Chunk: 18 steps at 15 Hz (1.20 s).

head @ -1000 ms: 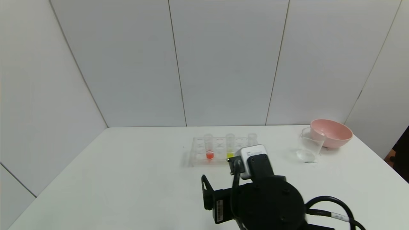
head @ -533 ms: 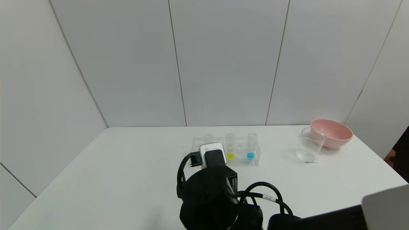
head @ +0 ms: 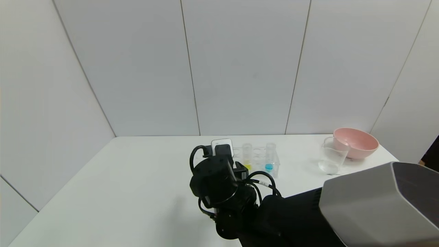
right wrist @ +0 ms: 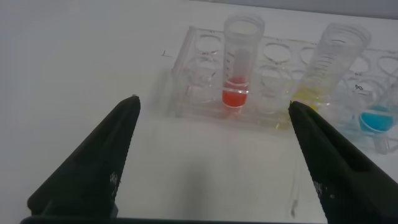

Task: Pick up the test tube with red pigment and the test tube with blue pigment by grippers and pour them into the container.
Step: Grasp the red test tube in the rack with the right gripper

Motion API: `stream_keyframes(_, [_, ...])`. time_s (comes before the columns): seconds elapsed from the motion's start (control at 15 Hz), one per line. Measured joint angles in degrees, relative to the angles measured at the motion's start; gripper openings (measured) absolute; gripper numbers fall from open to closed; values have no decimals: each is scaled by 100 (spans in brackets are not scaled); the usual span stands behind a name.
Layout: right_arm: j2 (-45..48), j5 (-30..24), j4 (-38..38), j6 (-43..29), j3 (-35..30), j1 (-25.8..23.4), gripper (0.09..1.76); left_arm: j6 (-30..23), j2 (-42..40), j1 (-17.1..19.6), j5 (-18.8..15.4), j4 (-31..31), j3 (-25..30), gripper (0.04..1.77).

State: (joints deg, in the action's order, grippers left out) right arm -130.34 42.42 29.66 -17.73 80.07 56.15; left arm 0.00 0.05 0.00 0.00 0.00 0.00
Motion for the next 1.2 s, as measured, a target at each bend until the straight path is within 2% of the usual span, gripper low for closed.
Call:
stream_keyframes(0.33, [-634,-39,-5,249,863,-395,171,0,0,0,0,0,0,176])
stream_keyframes(0.6, [-981,-49,-10,511,1431,-522,171,0,0,0,0,0,0,176])
stream_keyframes(1.2, [-1265,-50,-5,711,1808,-627,171,0,0,0,0,0,0,176])
